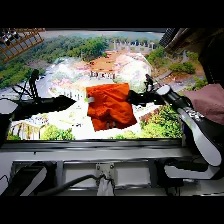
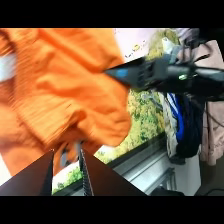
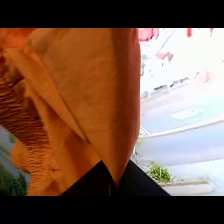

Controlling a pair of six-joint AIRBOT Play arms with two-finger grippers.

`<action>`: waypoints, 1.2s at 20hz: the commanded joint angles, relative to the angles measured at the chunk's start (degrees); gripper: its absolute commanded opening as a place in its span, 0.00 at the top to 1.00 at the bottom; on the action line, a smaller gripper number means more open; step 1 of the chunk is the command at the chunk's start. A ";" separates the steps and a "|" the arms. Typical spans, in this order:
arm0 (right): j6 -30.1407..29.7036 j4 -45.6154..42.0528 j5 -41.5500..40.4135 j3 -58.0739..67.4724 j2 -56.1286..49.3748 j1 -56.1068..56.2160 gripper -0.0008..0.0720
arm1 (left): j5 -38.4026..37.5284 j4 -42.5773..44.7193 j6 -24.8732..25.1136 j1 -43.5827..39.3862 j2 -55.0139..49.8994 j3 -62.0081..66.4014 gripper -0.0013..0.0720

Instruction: Fold the clothes and pants, and hang the long-sleeved shirts on hangers.

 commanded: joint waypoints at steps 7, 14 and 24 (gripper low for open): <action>6.40 -18.36 19.12 15.39 5.49 -15.17 0.96 | 0.00 0.26 -0.70 -0.02 -0.04 0.07 0.74; 12.63 -25.29 25.11 36.28 5.38 -30.49 0.96 | 0.00 -1.01 -0.85 -0.74 -0.07 0.07 0.74; 17.33 -27.82 40.50 47.32 7.85 -52.13 0.96 | 0.20 -1.51 -0.85 -2.34 -0.07 0.07 0.74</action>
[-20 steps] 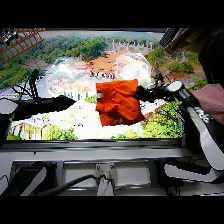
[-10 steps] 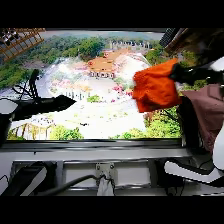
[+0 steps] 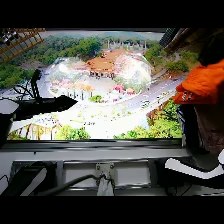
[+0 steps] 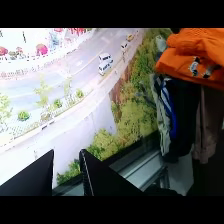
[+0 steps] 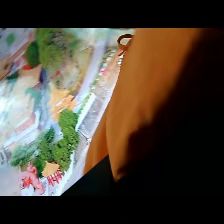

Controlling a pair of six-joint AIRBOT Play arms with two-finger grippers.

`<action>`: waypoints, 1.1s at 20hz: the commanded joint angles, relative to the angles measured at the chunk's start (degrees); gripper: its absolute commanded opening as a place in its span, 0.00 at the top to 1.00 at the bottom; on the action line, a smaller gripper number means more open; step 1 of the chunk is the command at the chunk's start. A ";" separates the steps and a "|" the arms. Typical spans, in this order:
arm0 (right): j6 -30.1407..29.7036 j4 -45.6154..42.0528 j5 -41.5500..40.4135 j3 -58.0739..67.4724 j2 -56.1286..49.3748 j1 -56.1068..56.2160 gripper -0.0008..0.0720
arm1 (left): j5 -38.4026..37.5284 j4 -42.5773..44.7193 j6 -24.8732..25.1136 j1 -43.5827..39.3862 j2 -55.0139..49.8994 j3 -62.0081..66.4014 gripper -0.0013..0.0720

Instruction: Fold the clothes and pants, and hang the long-sleeved shirts on hangers.

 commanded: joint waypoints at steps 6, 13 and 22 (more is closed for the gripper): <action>1.90 -14.27 9.44 -10.51 10.60 -10.73 0.96 | -0.20 -1.25 0.04 -0.13 -0.02 0.07 0.74; 2.69 -28.00 8.00 -26.53 17.90 -18.99 0.96 | -2.16 -1.22 0.09 -0.76 0.02 0.07 0.74; 5.27 -25.79 6.67 -36.39 17.88 -19.32 0.34 | -2.14 -1.20 0.50 -0.79 0.00 0.07 0.74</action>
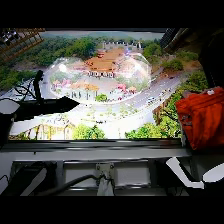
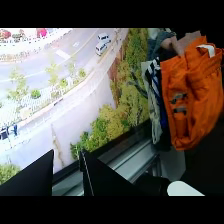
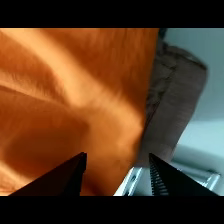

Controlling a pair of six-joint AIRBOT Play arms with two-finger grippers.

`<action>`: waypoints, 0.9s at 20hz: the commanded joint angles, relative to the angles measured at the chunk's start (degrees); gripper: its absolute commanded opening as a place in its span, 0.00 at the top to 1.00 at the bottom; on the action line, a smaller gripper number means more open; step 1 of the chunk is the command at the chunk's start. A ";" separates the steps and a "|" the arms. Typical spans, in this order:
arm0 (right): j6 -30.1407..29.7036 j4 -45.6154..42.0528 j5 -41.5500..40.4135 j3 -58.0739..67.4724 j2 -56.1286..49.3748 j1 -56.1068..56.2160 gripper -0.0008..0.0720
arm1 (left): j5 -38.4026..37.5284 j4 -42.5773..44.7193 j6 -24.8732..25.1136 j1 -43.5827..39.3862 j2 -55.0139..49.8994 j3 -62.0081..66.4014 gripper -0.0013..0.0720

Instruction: Fold the clothes and pants, and hang the long-sleeved shirts on hangers.

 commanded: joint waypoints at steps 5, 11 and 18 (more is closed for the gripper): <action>-2.62 6.82 -3.87 11.23 -0.33 -0.17 0.35 | 0.66 -0.02 0.09 -0.04 -0.26 0.09 0.74; -18.88 37.70 -15.19 18.99 -2.86 16.26 0.35 | -0.96 5.09 0.42 -1.53 -9.07 11.76 0.74; -20.72 25.38 -14.67 18.97 -10.75 56.92 0.35 | -7.85 37.77 -6.45 -7.32 -17.35 40.04 0.74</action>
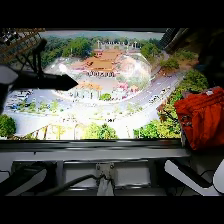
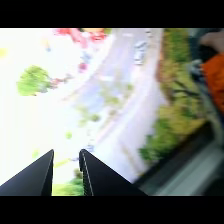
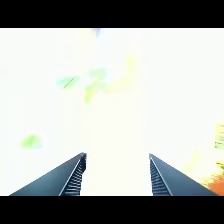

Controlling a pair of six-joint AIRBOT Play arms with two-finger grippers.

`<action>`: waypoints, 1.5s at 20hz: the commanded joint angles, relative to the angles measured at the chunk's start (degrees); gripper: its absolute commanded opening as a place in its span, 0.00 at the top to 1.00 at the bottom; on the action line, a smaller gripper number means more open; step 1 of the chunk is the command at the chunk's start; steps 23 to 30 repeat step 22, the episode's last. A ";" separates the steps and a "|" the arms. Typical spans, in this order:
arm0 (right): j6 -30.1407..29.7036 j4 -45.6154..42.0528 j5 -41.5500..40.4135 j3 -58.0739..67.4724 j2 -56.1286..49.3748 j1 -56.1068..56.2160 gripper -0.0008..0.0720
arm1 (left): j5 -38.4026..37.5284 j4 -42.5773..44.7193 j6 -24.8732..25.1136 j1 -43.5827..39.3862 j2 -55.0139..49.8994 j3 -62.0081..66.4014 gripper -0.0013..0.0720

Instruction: Fold the clothes and pants, and hang the long-sleeved shirts on hangers.

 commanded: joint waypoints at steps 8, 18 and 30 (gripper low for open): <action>-1.25 -9.20 -2.38 0.28 -4.35 34.42 0.35 | -2.75 20.33 -3.06 -2.19 -1.22 10.05 0.74; -1.25 -8.81 -2.38 0.31 -4.35 37.42 0.35 | -2.75 20.33 -3.04 -2.19 -1.53 10.05 0.74; -1.25 -8.81 -2.38 0.31 -4.35 37.42 0.35 | -2.75 20.33 -3.04 -2.19 -1.53 10.05 0.74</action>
